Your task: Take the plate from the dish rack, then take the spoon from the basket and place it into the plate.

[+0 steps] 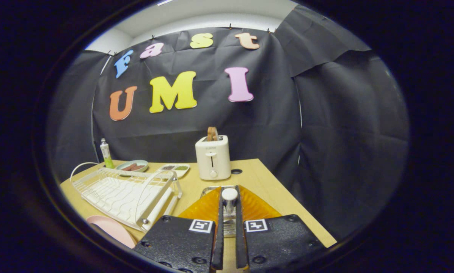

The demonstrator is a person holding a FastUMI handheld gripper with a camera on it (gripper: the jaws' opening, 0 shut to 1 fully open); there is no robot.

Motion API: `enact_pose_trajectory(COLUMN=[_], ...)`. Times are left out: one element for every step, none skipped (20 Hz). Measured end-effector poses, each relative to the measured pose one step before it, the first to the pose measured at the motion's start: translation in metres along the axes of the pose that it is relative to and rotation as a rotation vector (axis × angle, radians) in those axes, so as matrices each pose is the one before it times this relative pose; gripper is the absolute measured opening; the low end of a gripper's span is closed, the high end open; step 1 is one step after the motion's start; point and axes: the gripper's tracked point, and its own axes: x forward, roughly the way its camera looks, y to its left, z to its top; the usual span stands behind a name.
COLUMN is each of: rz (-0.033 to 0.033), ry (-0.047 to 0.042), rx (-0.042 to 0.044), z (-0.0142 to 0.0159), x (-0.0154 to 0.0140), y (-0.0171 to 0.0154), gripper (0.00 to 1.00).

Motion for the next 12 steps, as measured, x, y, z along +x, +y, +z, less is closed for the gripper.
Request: enact_pose_trajectory(rz=[-0.00967,0.00509,0.00728,-0.0023,-0.00212,0.00217,-0.00307,0.0032,0.01445,0.01176,0.01377,0.0086], ry=[-0.01876,-0.01828,-0.02292,-0.02444,-0.02217,-0.0223,-0.01708,-0.00997,-0.01508,-0.00769,-0.00688,-0.00198], rx=[0.00551,0.00798,0.00985,0.00615,-0.00002,-0.00712,-0.00634,-0.00682,-0.00101,0.00105,-0.00358,-0.0047], z=[0.00903,0.01022,0.01239,0.01272,0.0125,0.01017,0.01077,0.00818,0.01031,0.00723,0.00735,0.00424], x=[-0.00407,-0.0075,-0.00727,-0.00639,-0.00537,-0.00551,-0.00627,-0.00651,-0.00934,-0.00786,-0.00928,-0.0078], y=[-0.0015,0.0016,0.00252,-0.00034,0.00168,0.00406,0.00327,0.00438,0.00893,0.00731,0.00958,0.00865], gripper=[0.18,0.18,0.18,0.18,0.18,0.18,0.18,0.18,0.18,0.18,0.18,0.18])
